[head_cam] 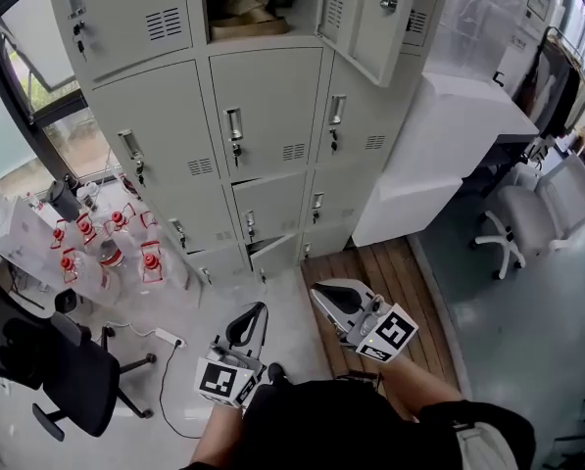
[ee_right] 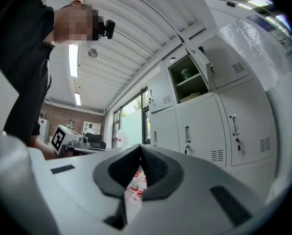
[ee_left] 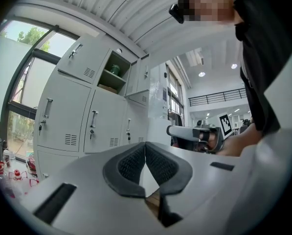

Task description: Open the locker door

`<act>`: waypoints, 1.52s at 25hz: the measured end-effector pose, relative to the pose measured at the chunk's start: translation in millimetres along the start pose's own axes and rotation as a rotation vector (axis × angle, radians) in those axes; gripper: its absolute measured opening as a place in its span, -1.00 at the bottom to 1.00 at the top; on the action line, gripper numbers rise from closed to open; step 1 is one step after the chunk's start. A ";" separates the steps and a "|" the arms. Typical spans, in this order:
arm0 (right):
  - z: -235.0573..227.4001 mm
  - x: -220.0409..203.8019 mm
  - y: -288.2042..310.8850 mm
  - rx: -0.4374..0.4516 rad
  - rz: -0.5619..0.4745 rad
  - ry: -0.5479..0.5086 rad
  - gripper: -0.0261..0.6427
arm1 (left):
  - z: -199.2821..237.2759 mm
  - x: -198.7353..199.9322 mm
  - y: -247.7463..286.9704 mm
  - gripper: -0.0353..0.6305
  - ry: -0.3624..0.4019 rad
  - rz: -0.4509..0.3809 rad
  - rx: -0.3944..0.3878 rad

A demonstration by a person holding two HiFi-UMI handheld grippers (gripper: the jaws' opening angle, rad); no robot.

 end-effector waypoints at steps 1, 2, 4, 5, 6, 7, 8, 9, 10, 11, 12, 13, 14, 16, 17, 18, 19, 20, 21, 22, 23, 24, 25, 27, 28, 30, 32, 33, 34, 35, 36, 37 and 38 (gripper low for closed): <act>6.5 -0.9 -5.6 0.022 0.005 -0.002 -0.89 | -8.7 -1.1 -0.6 -0.85 -0.005 0.000 0.001; 12.9 -2.0 -12.2 0.041 0.010 -0.002 -0.89 | -17.4 -1.5 -1.1 -0.85 -0.006 -0.002 0.001; 22.8 -4.5 -27.0 0.061 0.011 0.010 -0.89 | -32.9 -1.7 -1.3 -0.85 -0.013 -0.010 -0.006; 26.0 -6.5 -34.8 0.062 0.009 0.022 -0.89 | -40.1 -2.5 -1.6 -0.85 -0.021 -0.014 -0.014; 28.6 -9.1 -42.6 0.060 0.009 0.036 -0.89 | -47.5 -3.8 -3.0 -0.85 -0.028 -0.016 -0.025; 31.0 -12.0 -50.1 0.055 0.011 0.047 -0.89 | -54.8 -4.9 -5.2 -0.85 -0.029 -0.018 -0.034; 33.3 -14.8 -56.8 0.049 0.014 0.056 -0.89 | -61.8 -5.7 -8.1 -0.85 -0.025 -0.019 -0.041; 35.6 -17.7 -62.4 0.044 0.019 0.065 -0.89 | -68.1 -6.4 -11.4 -0.85 -0.023 -0.019 -0.045; 38.1 -21.0 -66.9 0.042 0.027 0.079 -0.89 | -73.6 -7.2 -14.9 -0.85 -0.029 -0.018 -0.046; 41.0 -25.2 -70.4 0.047 0.040 0.099 -0.89 | -78.4 -7.4 -18.5 -0.85 -0.039 -0.018 -0.045; 44.1 -29.6 -73.2 0.055 0.058 0.120 -0.89 | -82.9 -6.6 -21.9 -0.85 -0.047 -0.020 -0.041; 46.9 -33.2 -76.0 0.063 0.071 0.136 -0.89 | -87.7 -5.0 -24.7 -0.85 -0.046 -0.024 -0.037; 49.2 -35.1 -78.9 0.069 0.074 0.143 -0.89 | -92.7 -3.6 -26.7 -0.85 -0.036 -0.029 -0.035; 52.9 -36.4 -85.3 0.075 0.065 0.143 -0.89 | -102.2 -5.9 -29.7 -0.85 -0.015 -0.027 -0.035; 55.4 -37.3 -89.1 0.075 0.061 0.144 -0.89 | -106.8 -9.5 -31.7 -0.85 -0.013 -0.019 -0.037; 58.4 -38.8 -93.5 0.075 0.061 0.146 -0.89 | -111.4 -13.5 -34.0 -0.85 -0.017 -0.010 -0.039; 61.5 -40.5 -98.3 0.076 0.064 0.150 -0.89 | -116.1 -16.5 -36.3 -0.85 -0.027 -0.004 -0.041; 64.2 -42.4 -103.2 0.077 0.069 0.155 -0.89 | -120.6 -18.0 -38.2 -0.85 -0.039 -0.003 -0.044; 65.9 -44.6 -107.5 0.078 0.077 0.159 -0.89 | -124.7 -18.0 -39.3 -0.85 -0.046 -0.005 -0.046; 66.9 -46.8 -111.1 0.078 0.084 0.163 -0.89 | -128.4 -17.5 -39.7 -0.85 -0.047 -0.007 -0.048; 67.4 -48.8 -114.0 0.077 0.090 0.165 -0.89 | -131.7 -17.4 -39.6 -0.85 -0.044 -0.008 -0.051; 67.8 -50.4 -116.4 0.077 0.096 0.165 -0.89 | -134.9 -18.0 -39.4 -0.85 -0.040 -0.006 -0.053; 68.3 -51.2 -118.5 0.077 0.100 0.164 -0.89 | -137.9 -19.1 -39.3 -0.85 -0.037 -0.001 -0.057; 70.0 -49.8 -122.4 0.080 0.100 0.159 -0.89 | -143.5 -22.1 -40.0 -0.85 -0.036 0.013 -0.062; 70.9 -47.9 -124.3 0.082 0.095 0.156 -0.89 | -146.1 -23.6 -40.4 -0.85 -0.038 0.021 -0.064; 71.5 -44.5 -128.2 0.085 0.081 0.148 -0.89 | -150.8 -27.0 -40.2 -0.85 -0.043 0.033 -0.071; 71.2 -44.0 -132.7 0.085 0.073 0.144 -0.89 | -155.3 -30.9 -39.1 -0.85 -0.048 0.043 -0.079; 71.4 -44.3 -135.4 0.085 0.070 0.143 -0.89 | -157.7 -32.7 -38.4 -0.85 -0.050 0.046 -0.083; 71.7 -45.0 -138.2 0.085 0.068 0.143 -0.89 | -160.2 -33.8 -37.8 -0.85 -0.050 0.047 -0.086; 71.8 -45.9 -140.9 0.084 0.068 0.144 -0.89 | -162.7 -34.3 -37.0 -0.85 -0.049 0.044 -0.088; 71.7 -46.8 -143.3 0.083 0.069 0.145 -0.89 | -164.9 -34.5 -35.8 -0.85 -0.047 0.042 -0.091; 71.3 -47.6 -145.4 0.082 0.069 0.148 -0.89 | -166.9 -34.8 -34.3 -0.85 -0.046 0.041 -0.095; 70.6 -48.4 -147.4 0.080 0.069 0.151 -0.89 | -168.8 -35.4 -32.5 -0.85 -0.047 0.043 -0.099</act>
Point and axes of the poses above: the fingertips, and each gripper's own axes: y forward along the fingers, z to its left, x out of its top, the point moved 2 cm from there along -y, backward along the fingers, and after that the axes turned 3 degrees about x, right-handed, at the moved point
